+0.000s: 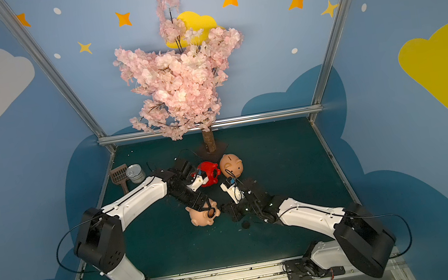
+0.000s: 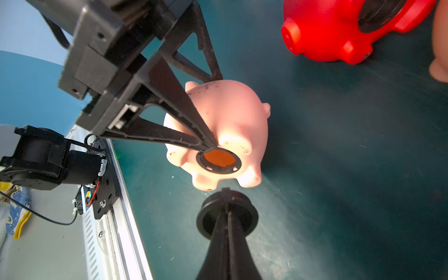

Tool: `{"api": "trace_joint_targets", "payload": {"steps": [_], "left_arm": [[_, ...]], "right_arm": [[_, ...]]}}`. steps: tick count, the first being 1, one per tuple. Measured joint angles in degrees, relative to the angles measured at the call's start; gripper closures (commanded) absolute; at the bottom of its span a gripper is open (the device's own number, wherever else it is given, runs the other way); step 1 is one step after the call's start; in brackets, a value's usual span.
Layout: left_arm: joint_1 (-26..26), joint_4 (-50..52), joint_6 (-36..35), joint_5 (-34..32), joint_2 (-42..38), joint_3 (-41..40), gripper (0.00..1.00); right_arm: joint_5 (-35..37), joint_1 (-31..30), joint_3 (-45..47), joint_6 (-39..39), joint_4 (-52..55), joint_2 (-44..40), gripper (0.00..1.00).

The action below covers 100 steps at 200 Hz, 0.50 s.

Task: Close piggy banks
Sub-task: Insert the knob into the piggy bank.

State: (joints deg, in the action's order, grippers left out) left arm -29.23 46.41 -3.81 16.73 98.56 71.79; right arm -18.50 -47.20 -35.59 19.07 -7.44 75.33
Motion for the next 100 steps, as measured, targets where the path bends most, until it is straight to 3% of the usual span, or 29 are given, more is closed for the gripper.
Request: {"api": "trace_joint_targets", "payload": {"steps": [100], "left_arm": [[0.48, -1.25, 0.68, 0.46, -0.26, -0.72, 0.12]], "right_arm": [[7.82, -6.05, 4.17, 3.17, -10.01, 2.95, 1.00]]}}
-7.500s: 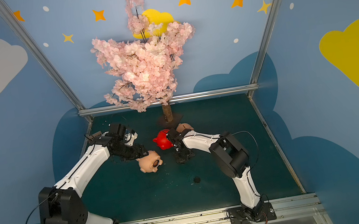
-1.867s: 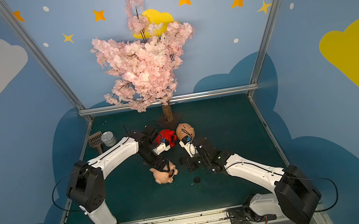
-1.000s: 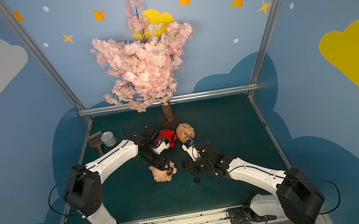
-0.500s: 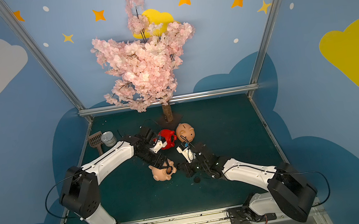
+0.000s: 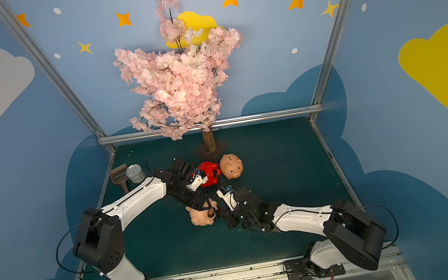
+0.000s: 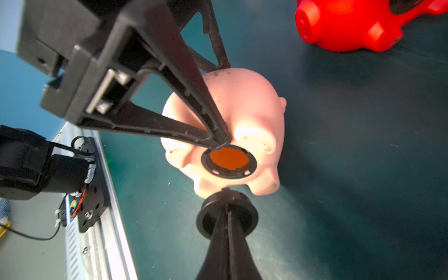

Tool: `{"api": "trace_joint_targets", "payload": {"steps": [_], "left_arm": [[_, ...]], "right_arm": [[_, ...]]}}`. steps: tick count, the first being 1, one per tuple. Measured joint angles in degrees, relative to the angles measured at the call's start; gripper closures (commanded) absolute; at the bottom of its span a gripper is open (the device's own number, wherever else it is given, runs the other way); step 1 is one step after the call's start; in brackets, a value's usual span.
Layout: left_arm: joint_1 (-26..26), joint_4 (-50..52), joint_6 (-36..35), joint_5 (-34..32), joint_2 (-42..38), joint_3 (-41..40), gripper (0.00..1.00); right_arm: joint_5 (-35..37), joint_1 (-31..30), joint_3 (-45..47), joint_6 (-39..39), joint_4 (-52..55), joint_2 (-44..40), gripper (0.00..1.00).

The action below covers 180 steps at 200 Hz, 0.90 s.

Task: Close piggy banks
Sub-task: Insert the knob into the piggy bank.

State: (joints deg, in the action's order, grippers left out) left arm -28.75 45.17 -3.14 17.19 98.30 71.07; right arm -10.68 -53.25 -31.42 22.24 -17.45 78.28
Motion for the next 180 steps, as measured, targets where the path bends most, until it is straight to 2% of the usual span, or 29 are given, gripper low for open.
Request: {"api": "trace_joint_targets", "payload": {"steps": [52, 124, 180], "left_arm": [[0.26, -0.42, 0.02, 0.17, -0.11, -0.31, 0.12], [0.31, -0.48, 0.07, 0.17, -0.11, -0.33, 0.12], [0.35, -0.68, 0.07, 0.17, -0.20, -0.48, 0.12]], "right_arm": [[6.19, -2.14, 3.34, 0.04, -5.38, 0.02, 1.00], [9.14, -6.05, 5.05, -0.96, -18.38, 7.39, 1.00], [12.96, -7.39, 5.70, -2.14, -23.26, 7.93, 1.00]]}}
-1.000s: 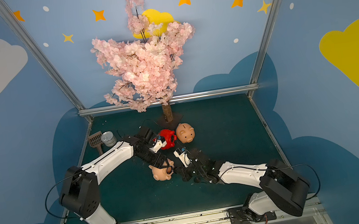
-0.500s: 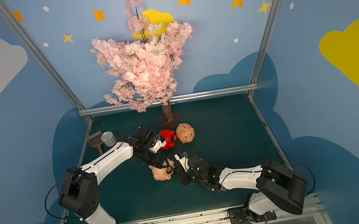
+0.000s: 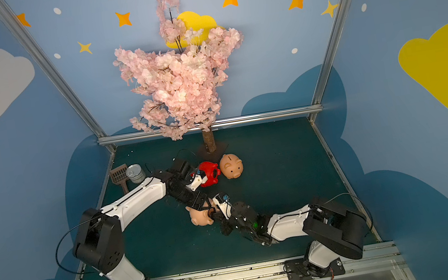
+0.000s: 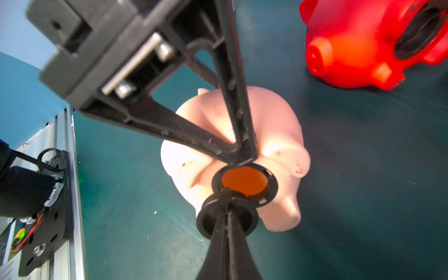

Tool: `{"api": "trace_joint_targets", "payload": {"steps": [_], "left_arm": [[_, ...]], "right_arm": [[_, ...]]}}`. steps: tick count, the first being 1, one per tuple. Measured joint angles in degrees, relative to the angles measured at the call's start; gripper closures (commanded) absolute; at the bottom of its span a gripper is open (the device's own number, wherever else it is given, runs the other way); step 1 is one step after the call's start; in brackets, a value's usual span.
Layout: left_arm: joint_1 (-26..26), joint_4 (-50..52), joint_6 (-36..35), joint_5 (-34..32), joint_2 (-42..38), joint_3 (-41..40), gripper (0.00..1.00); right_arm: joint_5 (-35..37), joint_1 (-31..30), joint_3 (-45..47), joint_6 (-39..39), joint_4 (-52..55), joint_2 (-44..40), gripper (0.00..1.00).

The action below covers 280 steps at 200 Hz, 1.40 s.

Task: Close piggy banks
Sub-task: Insert the knob into the piggy bank.

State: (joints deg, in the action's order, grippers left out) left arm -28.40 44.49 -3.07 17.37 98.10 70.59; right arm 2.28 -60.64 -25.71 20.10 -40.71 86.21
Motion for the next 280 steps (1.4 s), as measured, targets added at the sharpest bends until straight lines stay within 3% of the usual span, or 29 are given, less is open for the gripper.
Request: {"api": "trace_joint_targets", "payload": {"steps": [101, 280], "left_arm": [[0.02, 0.00, -0.02, 0.00, 0.00, 0.00, 0.12], [0.17, -0.04, 0.31, 0.46, 0.00, 0.00, 0.14]], "right_arm": [[3.85, -0.20, 2.08, -0.63, -6.99, 1.66, 1.00], [4.35, -0.28, 2.19, -0.37, -8.39, 3.93, 1.00]]}}
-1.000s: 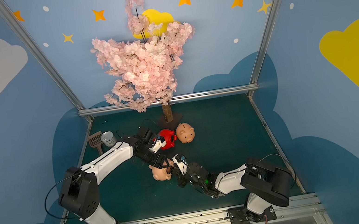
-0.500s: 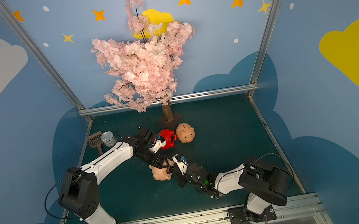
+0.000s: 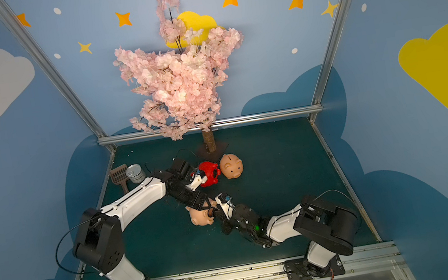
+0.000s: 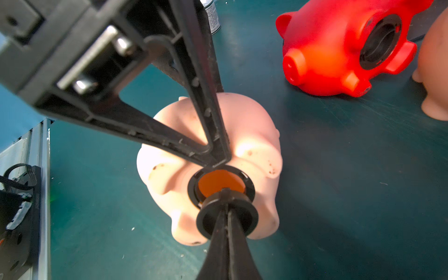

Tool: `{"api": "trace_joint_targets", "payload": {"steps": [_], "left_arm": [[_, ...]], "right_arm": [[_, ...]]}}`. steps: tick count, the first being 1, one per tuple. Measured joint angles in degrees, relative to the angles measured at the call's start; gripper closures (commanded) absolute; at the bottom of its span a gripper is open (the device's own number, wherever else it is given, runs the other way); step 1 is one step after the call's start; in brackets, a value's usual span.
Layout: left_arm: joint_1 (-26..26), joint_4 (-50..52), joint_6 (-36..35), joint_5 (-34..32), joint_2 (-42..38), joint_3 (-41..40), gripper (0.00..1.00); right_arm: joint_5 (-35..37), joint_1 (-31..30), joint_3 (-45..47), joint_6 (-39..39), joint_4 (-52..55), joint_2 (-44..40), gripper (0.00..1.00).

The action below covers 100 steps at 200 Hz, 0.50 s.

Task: Close piggy banks
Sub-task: Insert the knob into the piggy bank.

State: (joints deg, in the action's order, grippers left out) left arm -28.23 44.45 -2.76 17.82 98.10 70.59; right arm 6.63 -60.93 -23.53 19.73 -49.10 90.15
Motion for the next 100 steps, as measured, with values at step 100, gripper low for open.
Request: {"api": "trace_joint_targets", "payload": {"steps": [100], "left_arm": [[0.11, -0.04, 0.02, 0.24, 0.02, 0.11, 0.14]], "right_arm": [[0.44, 0.00, -0.15, -0.07, -1.01, 0.63, 1.00]]}}
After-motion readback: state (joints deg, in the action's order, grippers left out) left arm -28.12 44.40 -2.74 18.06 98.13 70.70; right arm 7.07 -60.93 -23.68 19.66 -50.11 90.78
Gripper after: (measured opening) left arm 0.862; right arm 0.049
